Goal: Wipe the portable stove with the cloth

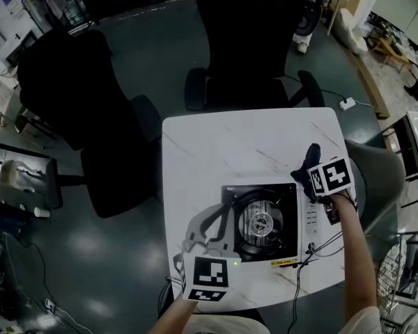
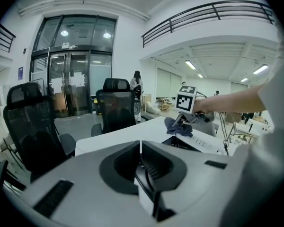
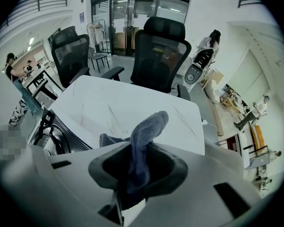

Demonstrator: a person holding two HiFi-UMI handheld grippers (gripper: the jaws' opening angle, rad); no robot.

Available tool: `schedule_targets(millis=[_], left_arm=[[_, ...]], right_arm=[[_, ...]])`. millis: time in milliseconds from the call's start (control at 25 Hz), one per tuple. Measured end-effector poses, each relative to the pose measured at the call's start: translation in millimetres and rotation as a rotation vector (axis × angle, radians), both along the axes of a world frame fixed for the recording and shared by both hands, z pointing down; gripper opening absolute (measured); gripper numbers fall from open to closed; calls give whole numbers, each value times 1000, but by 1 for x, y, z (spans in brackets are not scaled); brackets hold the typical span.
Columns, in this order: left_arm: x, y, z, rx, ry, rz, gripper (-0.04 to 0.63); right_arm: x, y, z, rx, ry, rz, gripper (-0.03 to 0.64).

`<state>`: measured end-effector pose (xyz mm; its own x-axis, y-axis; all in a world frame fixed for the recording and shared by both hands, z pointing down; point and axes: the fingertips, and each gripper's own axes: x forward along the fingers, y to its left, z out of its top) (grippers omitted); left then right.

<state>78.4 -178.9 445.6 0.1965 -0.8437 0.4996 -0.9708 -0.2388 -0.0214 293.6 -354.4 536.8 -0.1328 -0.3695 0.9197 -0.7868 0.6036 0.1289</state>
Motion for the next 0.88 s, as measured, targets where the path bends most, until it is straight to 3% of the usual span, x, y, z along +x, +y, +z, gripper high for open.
schedule_targets(millis=[880], left_arm=[[13,7,-4,1,-2,26,21]], right_arm=[[9,31,-6,38,-60,30,98]])
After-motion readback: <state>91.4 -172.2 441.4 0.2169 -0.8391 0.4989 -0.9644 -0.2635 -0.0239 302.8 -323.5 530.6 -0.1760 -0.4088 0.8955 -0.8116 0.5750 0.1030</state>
